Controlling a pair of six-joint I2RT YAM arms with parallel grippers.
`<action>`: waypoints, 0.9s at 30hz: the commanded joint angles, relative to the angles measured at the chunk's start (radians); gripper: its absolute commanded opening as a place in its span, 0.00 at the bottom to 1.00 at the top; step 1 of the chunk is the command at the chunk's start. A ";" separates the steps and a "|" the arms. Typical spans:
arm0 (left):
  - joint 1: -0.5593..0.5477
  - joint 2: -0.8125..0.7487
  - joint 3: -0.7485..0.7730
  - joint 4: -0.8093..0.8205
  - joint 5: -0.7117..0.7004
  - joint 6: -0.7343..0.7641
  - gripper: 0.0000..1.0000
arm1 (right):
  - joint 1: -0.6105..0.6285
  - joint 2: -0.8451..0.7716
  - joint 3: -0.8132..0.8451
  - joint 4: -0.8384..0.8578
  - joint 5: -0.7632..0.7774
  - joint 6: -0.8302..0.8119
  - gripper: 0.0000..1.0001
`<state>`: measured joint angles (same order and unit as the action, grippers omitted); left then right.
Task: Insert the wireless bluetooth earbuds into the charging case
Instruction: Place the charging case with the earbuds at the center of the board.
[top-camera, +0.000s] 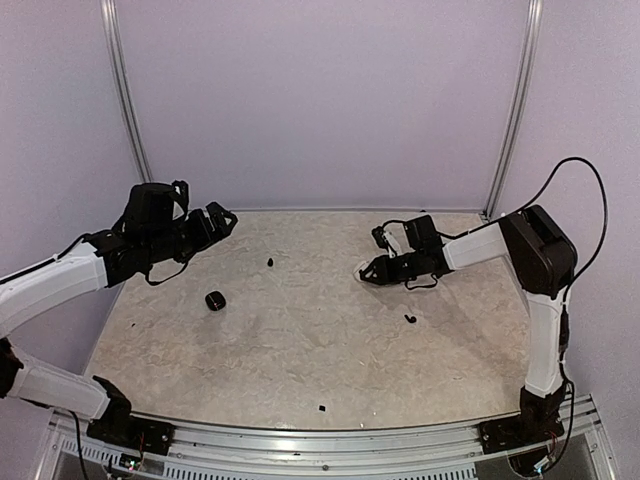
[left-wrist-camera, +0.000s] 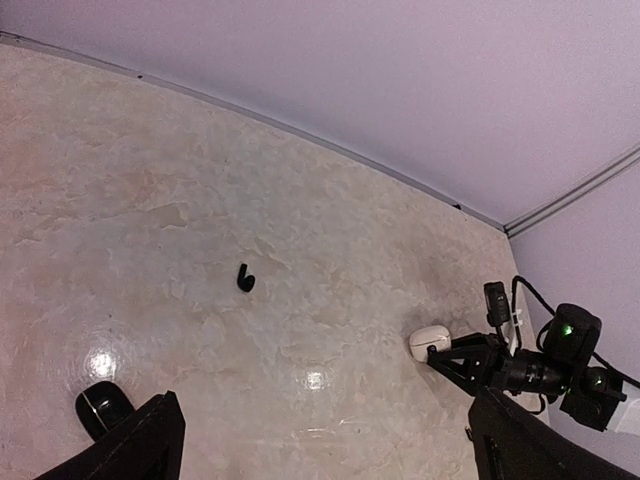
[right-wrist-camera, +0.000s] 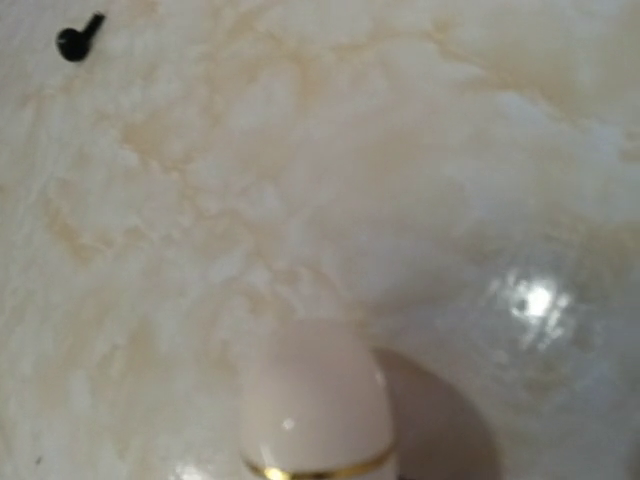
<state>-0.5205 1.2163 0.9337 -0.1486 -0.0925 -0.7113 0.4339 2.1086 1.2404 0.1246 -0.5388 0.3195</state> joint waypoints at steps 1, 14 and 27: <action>0.032 -0.009 -0.014 -0.069 -0.019 0.009 0.99 | -0.020 0.009 0.014 -0.017 0.017 0.020 0.34; 0.120 0.010 -0.125 -0.169 -0.086 -0.038 0.98 | -0.059 -0.161 -0.119 -0.010 0.091 -0.025 0.69; 0.121 0.210 -0.122 -0.138 -0.113 -0.046 0.87 | -0.060 -0.384 -0.240 0.050 0.052 -0.061 0.76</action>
<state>-0.4046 1.3594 0.8093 -0.3073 -0.1837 -0.7551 0.3820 1.7901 1.0332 0.1413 -0.4603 0.2771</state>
